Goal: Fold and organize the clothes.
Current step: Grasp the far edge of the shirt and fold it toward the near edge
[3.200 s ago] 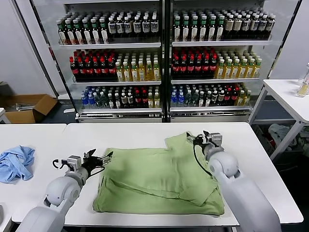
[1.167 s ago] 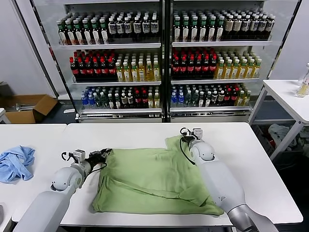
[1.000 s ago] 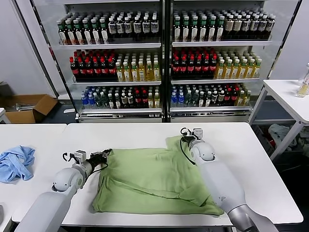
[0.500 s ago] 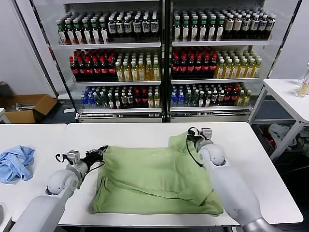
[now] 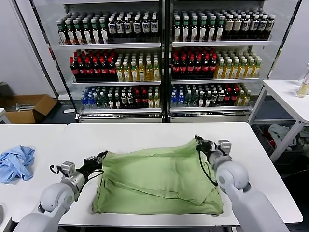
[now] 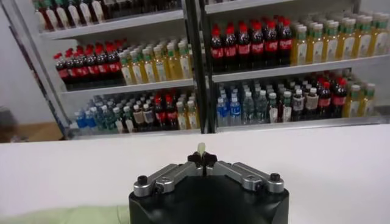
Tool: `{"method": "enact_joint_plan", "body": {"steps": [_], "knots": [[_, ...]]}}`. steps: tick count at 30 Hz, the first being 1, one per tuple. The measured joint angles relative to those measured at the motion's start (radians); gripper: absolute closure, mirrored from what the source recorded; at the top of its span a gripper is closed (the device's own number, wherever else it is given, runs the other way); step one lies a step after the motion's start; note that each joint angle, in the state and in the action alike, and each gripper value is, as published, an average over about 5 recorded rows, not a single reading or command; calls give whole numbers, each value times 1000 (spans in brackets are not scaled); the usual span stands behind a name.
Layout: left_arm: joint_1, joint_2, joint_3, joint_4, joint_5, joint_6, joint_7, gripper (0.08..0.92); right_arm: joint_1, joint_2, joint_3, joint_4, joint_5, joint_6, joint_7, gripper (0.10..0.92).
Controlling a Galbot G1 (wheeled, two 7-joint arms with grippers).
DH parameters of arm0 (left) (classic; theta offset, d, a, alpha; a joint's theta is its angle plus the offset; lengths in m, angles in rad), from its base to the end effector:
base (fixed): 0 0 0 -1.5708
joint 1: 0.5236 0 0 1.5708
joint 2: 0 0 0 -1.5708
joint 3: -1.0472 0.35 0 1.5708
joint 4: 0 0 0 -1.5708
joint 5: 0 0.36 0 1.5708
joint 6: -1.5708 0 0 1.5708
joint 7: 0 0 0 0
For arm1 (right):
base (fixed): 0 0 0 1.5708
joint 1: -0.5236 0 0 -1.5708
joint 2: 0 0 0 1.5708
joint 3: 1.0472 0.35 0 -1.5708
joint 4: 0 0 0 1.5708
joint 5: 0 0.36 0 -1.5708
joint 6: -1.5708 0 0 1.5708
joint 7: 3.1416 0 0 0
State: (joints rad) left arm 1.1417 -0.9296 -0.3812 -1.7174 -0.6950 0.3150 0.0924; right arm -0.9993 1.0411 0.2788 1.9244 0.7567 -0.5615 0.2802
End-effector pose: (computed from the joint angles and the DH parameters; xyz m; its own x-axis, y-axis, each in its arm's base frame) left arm 0.3256 0.1374 -0.3006 -0.8851 0.2999 0.3559 0.2778 0.9540 -0.1129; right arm 0.3386 -0.0432 -0.2199 -0.9110 -0.2020 0.3595 -0.1721 0.9785 0.1137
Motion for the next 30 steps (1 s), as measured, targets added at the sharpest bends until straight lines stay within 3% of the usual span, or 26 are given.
{"method": "enact_joint_plan", "body": {"steps": [17,30], "knots": [[156,4,-71,-81,1,-8,33,917,-311,-23,152,246,-50,-8,-18,919],[195,13,-101,-111,7,22,66,917,-463,-18,213,314,-118,-4,-33,919]]}}
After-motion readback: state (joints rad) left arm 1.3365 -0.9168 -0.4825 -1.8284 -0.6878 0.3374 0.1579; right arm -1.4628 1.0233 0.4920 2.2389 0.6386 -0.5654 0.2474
